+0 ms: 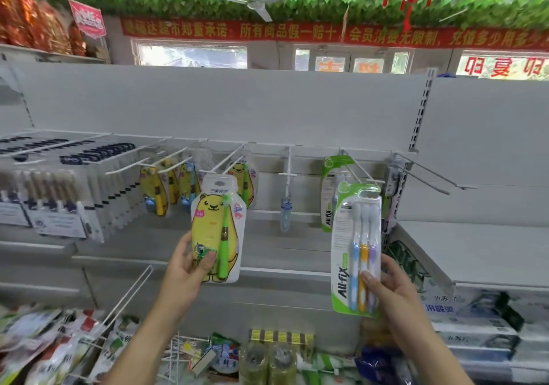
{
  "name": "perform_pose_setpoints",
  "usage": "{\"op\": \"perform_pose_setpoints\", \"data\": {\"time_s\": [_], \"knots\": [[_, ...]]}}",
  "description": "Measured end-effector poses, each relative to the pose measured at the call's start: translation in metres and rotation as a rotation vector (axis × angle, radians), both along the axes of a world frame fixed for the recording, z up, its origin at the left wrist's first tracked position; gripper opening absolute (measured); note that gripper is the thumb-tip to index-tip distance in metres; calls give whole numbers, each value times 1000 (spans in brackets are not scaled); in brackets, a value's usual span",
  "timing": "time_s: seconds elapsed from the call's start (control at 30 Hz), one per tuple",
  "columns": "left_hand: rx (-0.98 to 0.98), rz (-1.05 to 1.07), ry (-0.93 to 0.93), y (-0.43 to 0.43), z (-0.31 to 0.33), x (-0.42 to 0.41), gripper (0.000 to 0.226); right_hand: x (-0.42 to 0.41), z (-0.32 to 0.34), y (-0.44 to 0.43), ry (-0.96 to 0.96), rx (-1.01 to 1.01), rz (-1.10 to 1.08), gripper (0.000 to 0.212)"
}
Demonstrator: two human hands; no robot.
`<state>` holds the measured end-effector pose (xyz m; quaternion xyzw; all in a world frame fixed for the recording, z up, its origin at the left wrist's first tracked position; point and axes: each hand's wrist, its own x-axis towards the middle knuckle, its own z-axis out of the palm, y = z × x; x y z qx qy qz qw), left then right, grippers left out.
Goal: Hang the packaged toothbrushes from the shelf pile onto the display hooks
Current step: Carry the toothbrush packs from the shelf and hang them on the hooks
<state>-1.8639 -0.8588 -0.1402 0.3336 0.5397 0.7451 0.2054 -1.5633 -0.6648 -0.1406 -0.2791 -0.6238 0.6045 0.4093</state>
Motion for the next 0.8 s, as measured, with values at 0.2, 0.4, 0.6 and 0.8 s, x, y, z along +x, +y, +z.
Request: {"op": "perform_pose_setpoints", "data": {"time_s": [0.2,0.4,0.6,0.8], "knots": [[-15,-5,-15,-2,2,0,69,-4,4,6,27,11,3,88],[-13,10,-12,-2,2,-1,102,-7,10,13,17,9,-11,100],[-34,8,3,1,7,-1,99,-13,11,16,-4,25,-36,109],[-59,19,-3,-1,-11,-5,53,-15,10,23,-25,21,-25,114]]}}
